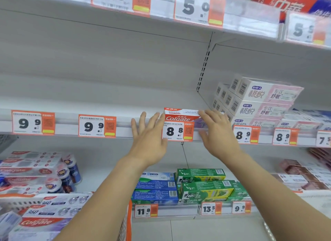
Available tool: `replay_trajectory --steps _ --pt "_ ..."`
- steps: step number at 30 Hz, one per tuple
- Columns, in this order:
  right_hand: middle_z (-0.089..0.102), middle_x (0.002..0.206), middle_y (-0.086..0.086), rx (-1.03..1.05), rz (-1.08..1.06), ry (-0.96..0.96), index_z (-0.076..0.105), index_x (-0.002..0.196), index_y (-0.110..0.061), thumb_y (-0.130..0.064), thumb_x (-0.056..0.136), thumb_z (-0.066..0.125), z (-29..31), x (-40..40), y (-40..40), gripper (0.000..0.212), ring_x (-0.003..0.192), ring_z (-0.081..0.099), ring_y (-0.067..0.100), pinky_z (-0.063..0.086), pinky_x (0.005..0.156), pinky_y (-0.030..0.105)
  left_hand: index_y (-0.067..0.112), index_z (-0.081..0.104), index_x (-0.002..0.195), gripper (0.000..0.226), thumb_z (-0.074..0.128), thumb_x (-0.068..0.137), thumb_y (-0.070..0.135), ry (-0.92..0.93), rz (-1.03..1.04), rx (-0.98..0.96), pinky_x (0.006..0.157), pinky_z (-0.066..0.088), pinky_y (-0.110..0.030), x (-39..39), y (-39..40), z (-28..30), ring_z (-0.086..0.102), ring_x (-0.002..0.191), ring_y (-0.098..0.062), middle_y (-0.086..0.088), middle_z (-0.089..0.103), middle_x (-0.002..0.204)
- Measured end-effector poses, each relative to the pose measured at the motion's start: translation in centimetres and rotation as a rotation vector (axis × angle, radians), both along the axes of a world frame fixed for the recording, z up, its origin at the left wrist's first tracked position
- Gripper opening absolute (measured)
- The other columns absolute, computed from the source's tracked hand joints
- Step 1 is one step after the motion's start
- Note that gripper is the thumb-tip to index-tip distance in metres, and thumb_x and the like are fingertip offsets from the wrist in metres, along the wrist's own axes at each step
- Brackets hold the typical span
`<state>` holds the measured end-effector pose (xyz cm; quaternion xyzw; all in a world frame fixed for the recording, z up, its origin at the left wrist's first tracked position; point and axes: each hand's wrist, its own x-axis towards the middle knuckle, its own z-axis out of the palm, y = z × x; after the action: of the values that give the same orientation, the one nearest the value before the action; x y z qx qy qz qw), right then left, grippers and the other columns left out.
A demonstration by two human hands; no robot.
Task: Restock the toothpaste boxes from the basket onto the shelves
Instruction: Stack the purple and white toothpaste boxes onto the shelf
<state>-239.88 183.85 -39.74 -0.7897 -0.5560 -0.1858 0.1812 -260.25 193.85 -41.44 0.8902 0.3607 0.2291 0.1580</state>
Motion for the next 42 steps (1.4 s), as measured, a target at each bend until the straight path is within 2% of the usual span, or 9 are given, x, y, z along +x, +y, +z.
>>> replay_trajectory --steps 3,7,13,18,22,27,33,37,42 --pt "0.046 0.142 0.014 0.114 0.026 0.073 0.049 0.139 -0.013 -0.008 0.08 0.069 -1.4 -4.0 -1.8 0.062 0.131 0.044 0.034 0.037 0.11 0.049 0.031 0.006 0.159 0.079 0.054 0.096 0.026 -0.057 -0.003 0.053 0.122 -0.012 -0.051 -0.7 -0.5 0.1 -0.023 0.151 -0.026 0.005 -0.008 0.167" --pt "0.058 0.123 0.002 -0.052 0.202 0.319 0.056 0.126 -0.018 -0.015 0.086 0.058 -4.8 -10.9 -3.4 0.04 0.109 0.058 0.024 0.049 0.094 0.041 0.019 0.053 0.134 0.048 0.055 0.087 0.016 -0.262 -0.022 0.11 0.114 0.029 -0.046 -4.9 -2.0 -0.7 0.028 0.141 -0.021 -0.001 0.041 0.15" --pt "0.067 0.122 0.008 -0.696 0.305 0.472 0.064 0.12 -0.016 -0.033 0.089 0.063 -10.0 -19.1 -2.4 0.036 0.113 0.062 0.029 0.052 0.094 0.04 0.012 0.067 0.107 0.017 0.056 0.096 0.019 0.223 0.017 -0.24 0.083 0.045 -0.029 -16.9 -4.7 -5.0 0.062 0.101 -0.022 -0.003 0.069 0.109" --pt "0.071 0.111 0.018 -0.995 0.476 0.416 0.066 0.116 0.0 -0.036 0.091 0.066 -11.9 -26.0 -1.8 0.045 0.104 0.064 0.035 0.054 0.09 0.043 0.006 0.069 0.099 0.023 0.056 0.096 0.026 0.601 0.117 -0.514 0.083 0.054 -0.038 -26.9 -5.6 -10.4 0.065 0.095 -0.031 -0.015 0.071 0.105" --pt "0.063 0.125 0.014 -0.968 0.521 0.405 0.058 0.128 -0.008 -0.03 0.092 0.066 -14.1 -28.7 -0.2 0.043 0.113 0.059 0.031 0.049 0.092 0.033 0.01 0.062 0.112 0.023 0.063 0.094 0.024 0.563 0.235 -0.536 0.089 0.047 -0.035 -31.4 -5.0 -14.0 0.057 0.11 -0.028 -0.01 0.059 0.122" --pt "0.04 0.129 0.011 -0.749 0.489 0.413 0.042 0.134 -0.015 -0.042 0.074 0.082 -16.1 -30.0 4.5 0.077 0.11 0.052 0.029 0.049 0.091 0.037 0.023 0.05 0.132 0.067 0.078 0.077 0.048 0.366 0.218 -0.378 0.108 0.039 -0.041 -34.6 -1.6 -17.5 0.042 0.126 -0.024 -0.003 0.045 0.129" --pt "0.047 0.13 0.008 -0.98 0.463 0.479 0.033 0.135 -0.022 -0.045 0.061 0.092 -19.4 -29.0 6.9 0.097 0.108 0.054 0.024 0.046 0.092 0.032 0.028 0.042 0.136 0.1 0.083 0.055 0.071 0.432 0.091 -0.354 0.108 0.032 -0.038 -35.4 3.2 -17.2 0.031 0.125 -0.019 0.002 0.036 0.132" --pt "0.055 0.115 0.002 -1.056 0.425 0.583 0.032 0.116 -0.03 -0.033 0.055 0.098 -18.9 -28.6 8.5 0.089 0.088 0.06 0.02 0.055 0.077 0.037 0.027 0.035 0.144 0.095 0.084 0.068 0.056 0.591 0.022 -0.402 0.108 0.039 -0.042 -35.7 6.0 -17.2 0.044 0.129 -0.026 -0.001 0.033 0.145" --pt "0.056 0.097 -0.006 -1.128 0.296 0.763 0.043 0.127 -0.019 -0.043 0.063 0.093 -17.1 -28.7 9.4 0.085 0.07 0.062 0.01 0.046 0.064 0.027 0.018 0.023 0.152 0.102 0.084 0.075 0.045 0.535 0.077 -0.653 0.111 0.041 -0.041 -35.9 7.9 -16.4 0.045 0.137 -0.027 -0.008 0.041 0.152"
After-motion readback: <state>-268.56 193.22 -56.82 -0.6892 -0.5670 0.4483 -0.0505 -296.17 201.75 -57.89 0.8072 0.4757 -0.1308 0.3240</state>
